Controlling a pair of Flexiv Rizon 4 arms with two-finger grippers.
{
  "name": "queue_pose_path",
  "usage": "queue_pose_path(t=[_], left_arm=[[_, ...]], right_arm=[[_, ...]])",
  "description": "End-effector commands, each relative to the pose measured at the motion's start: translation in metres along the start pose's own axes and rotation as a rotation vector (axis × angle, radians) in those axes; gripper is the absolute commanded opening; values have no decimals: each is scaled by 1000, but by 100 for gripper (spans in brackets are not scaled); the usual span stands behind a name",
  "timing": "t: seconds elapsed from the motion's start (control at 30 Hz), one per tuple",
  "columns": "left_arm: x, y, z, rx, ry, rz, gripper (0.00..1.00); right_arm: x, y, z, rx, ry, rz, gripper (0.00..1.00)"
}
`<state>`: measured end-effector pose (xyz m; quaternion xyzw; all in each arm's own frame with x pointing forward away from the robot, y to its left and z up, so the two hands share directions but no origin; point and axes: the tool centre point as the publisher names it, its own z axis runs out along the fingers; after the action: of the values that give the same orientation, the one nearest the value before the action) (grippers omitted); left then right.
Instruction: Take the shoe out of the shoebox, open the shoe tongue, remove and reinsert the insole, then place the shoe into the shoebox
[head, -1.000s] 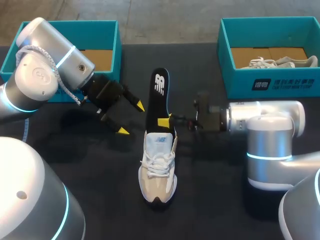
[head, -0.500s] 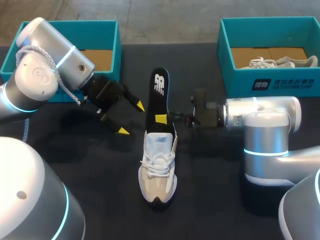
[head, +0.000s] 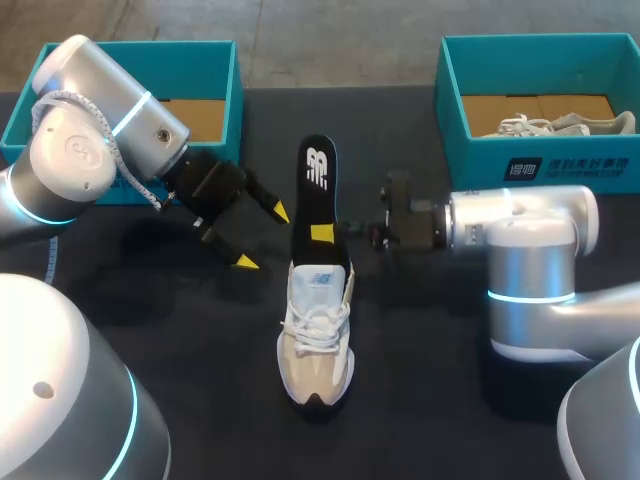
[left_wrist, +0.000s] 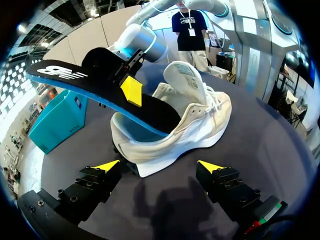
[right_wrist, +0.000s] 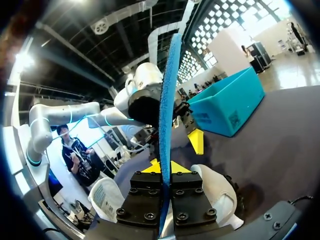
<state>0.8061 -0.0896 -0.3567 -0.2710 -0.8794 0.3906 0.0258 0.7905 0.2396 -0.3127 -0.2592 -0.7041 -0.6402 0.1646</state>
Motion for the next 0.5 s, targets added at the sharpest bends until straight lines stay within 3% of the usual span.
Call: queue_pose_path(t=[0.03, 0.5], left_arm=[[0, 0, 0, -3, 1, 0, 100], [0, 0, 0, -3, 1, 0, 100]], right_arm=[[-2, 1, 3, 10, 4, 5, 0], [-1, -12, -3, 36, -1, 48, 0]])
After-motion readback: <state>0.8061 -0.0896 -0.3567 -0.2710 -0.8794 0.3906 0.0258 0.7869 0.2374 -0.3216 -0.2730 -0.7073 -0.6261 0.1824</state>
